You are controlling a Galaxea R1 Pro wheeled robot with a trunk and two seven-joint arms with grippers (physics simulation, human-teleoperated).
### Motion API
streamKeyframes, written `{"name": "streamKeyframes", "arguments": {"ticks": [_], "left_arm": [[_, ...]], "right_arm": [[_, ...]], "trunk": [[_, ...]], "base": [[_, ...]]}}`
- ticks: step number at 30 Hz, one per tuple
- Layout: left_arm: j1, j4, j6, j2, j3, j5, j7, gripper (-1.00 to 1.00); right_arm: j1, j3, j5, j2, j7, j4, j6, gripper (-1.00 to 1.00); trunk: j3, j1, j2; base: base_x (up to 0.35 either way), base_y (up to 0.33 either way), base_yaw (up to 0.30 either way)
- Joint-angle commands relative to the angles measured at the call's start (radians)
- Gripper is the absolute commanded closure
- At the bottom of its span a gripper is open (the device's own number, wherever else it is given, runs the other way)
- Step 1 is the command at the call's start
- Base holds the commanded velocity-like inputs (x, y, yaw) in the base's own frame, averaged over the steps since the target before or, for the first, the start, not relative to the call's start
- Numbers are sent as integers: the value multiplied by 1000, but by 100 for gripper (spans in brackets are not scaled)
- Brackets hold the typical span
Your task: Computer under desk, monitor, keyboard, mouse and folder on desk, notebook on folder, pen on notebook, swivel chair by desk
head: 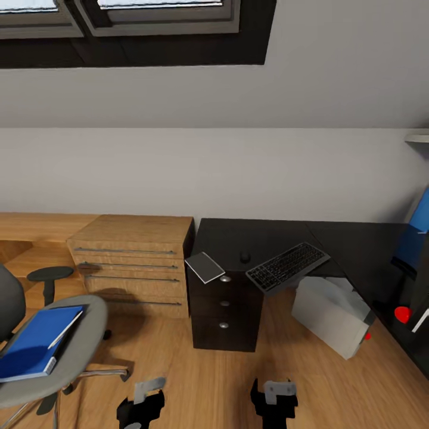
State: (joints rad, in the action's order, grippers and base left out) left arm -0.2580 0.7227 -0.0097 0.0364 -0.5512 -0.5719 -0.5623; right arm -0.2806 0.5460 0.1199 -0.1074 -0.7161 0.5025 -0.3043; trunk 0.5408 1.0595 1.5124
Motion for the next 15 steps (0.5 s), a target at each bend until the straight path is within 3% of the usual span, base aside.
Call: {"name": "streamKeyframes", "arguments": {"ticks": [1, 2, 3, 4, 6, 11, 15], "left_arm": [[-1, -54, -31, 0, -15, -8, -7, -100], [-1, -82, -41, -1, -18, -8, -6, -100], [-1, -272, -76, -12, -26, -8, 7, -100], [-1, -333, -84, -20, -27, -7, 24, -100], [-1, -430, -147, -37, -27, -7, 128, -100], [-1, -454, -178, -44, -28, -8, 203, -100], [-1, -459, -184, -46, -26, -11, 217, -100]], "right_arm": [[-1, 10, 10, 0, -4, -44, -51, -100], [-1, 10, 10, 0, -2, -64, -71, -100], [0, 12, 9, -1, 22, -163, -166, -100], [0, 12, 10, -1, 39, -184, -187, -100], [0, 9, 14, -1, 115, -217, -216, -100], [0, 6, 43, -1, 178, -243, -223, -100], [0, 6, 73, 0, 200, -254, -224, -100]], "trunk": [[-2, -4, -7], [-5, -8, -14], [-9, -12, -21], [-12, -16, -28], [-18, -23, -42], [-34, -42, -77], [-46, -58, -105]], "base": [[0, 0, 0], [0, 0, 0], [0, 0, 0], [0, 0, 0], [0, 0, 0], [0, 0, -19], [0, 0, -155]]}}
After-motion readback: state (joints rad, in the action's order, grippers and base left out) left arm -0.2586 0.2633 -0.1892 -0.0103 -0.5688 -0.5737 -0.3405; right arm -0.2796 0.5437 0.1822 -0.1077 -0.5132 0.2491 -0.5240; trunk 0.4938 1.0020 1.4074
